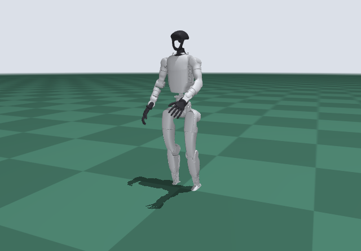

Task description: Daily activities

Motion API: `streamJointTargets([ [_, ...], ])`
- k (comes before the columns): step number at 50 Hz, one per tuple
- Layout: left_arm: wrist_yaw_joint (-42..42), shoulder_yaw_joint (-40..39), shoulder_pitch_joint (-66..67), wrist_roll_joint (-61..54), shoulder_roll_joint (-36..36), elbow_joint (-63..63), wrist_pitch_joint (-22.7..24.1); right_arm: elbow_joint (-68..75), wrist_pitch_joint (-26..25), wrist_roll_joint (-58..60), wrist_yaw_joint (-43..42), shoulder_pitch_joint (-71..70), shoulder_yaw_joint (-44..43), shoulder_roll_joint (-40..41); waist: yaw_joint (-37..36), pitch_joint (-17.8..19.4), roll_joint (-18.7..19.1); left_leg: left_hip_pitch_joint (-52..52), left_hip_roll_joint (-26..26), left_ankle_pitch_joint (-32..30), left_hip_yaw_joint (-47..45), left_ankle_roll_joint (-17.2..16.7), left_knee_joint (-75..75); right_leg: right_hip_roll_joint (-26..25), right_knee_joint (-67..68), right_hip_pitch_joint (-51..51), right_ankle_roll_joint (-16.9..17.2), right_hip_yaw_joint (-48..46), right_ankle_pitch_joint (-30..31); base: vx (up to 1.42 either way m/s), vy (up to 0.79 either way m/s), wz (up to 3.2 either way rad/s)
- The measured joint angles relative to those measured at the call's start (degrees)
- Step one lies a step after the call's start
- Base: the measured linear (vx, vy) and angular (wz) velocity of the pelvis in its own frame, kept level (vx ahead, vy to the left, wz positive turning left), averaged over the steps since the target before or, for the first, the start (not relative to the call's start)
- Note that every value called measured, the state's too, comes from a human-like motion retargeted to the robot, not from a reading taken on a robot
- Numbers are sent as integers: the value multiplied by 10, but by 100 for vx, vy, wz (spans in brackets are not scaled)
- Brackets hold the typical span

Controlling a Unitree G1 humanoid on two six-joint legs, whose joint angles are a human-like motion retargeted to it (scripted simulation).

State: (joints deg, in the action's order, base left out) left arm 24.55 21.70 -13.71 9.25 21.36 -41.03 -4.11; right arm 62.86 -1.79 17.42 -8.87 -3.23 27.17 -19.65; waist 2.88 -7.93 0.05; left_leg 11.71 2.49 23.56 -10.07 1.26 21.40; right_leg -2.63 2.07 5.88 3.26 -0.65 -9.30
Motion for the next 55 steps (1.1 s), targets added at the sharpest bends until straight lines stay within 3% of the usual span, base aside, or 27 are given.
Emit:
streamJointTargets([
  [11,-32,18,43,32,25,46,10,-100,9,7,-12,-53,27,-13,-1,-10,0,40,16,25,-3,3,52,-11,33,35,0,0,-15,0,0,0],
  [28,-90,37,157,152,120,207,32,-308,24,66,-10,-227,131,-47,-17,-26,-26,45,5,20,5,15,51,-1,64,53,0,-4,-34,0,0,0],
  [43,-91,12,180,209,137,236,25,-319,20,133,5,-299,194,-50,-31,-34,-37,35,-9,13,22,17,38,10,72,45,-2,-19,-45,0,0,0],
  [55,-105,4,180,210,119,226,15,-313,18,145,28,-294,196,-54,-34,-32,-35,27,-18,11,34,14,32,17,84,39,-7,-29,-56,0,0,0],
])
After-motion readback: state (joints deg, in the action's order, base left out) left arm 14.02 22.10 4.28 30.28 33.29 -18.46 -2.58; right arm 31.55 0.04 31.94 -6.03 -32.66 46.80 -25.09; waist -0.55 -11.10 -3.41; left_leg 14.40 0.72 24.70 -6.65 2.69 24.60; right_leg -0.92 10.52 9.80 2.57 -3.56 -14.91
